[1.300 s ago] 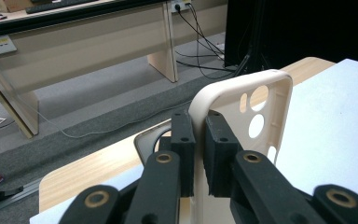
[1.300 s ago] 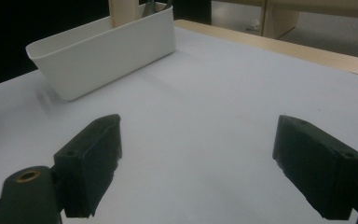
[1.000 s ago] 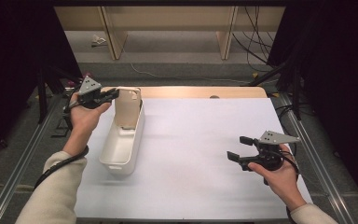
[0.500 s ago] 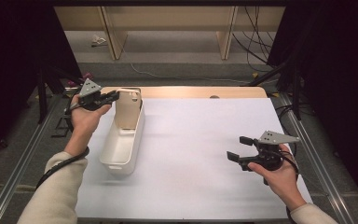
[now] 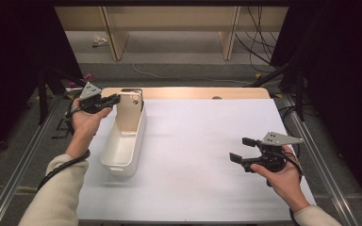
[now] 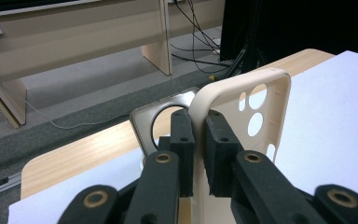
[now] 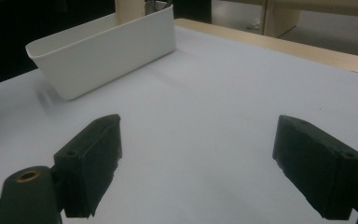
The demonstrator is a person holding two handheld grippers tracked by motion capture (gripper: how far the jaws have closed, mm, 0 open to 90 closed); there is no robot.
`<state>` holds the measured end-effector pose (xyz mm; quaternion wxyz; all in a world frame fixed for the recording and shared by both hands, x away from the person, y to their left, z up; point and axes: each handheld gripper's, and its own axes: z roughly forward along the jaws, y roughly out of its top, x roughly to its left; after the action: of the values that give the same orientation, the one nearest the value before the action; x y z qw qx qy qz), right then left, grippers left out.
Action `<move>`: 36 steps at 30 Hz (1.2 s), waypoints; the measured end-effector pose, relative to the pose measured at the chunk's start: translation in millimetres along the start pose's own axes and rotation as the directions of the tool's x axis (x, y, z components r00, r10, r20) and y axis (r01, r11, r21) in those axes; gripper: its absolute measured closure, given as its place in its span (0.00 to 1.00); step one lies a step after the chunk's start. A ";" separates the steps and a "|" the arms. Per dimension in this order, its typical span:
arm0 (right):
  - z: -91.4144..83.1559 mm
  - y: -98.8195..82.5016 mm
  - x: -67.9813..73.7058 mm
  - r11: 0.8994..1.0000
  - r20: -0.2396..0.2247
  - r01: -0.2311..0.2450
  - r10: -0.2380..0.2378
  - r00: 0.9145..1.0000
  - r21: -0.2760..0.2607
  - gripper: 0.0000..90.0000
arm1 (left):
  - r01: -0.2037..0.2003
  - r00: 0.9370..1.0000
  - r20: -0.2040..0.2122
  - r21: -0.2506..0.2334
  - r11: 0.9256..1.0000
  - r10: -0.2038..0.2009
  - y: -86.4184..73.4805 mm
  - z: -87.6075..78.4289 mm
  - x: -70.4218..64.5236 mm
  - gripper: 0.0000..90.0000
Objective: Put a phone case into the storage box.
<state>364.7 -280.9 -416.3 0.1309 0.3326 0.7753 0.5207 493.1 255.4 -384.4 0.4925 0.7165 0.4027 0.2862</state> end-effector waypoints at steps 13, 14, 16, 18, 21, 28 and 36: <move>0.2 -0.2 -0.6 1.000 0.000 0.000 0.000 1.000 0.002 0.18 | 0.015 1.000 0.006 0.019 1.000 -0.015 -7.5 4.6 3.8 0.91; 0.3 -0.3 -0.6 1.000 0.000 -0.001 0.001 1.000 0.003 0.18 | 0.015 1.000 0.005 0.021 1.000 -0.015 -8.0 5.0 3.7 0.91; 0.2 -0.3 -0.8 1.000 0.000 0.000 0.000 1.000 0.003 0.18 | 0.018 1.000 0.005 0.023 1.000 -0.019 -9.1 5.7 4.1 0.91; 0.1 -0.3 -0.8 1.000 0.001 -0.003 0.003 1.000 0.003 0.18 | 0.020 1.000 0.005 0.025 0.999 -0.020 -10.2 6.4 4.8 0.91; 0.1 -0.3 -0.8 1.000 0.000 -0.003 0.003 1.000 0.004 0.18 | 0.022 1.000 0.007 0.031 0.999 -0.022 -12.2 8.0 5.5 0.91; 0.4 -0.7 -1.5 1.000 0.001 -0.002 0.002 1.000 0.007 0.18 | 0.023 1.000 0.009 0.032 0.999 -0.023 -12.0 11.3 7.0 0.91; 0.3 -0.8 -1.6 1.000 0.001 -0.002 0.002 1.000 0.007 0.18 | 0.016 1.000 -0.001 0.042 0.999 -0.016 -10.4 16.3 7.7 0.88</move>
<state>365.8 -281.8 -417.3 0.1292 0.3342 0.7767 0.5181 507.1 256.2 -399.8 0.4793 0.7237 0.4143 0.2738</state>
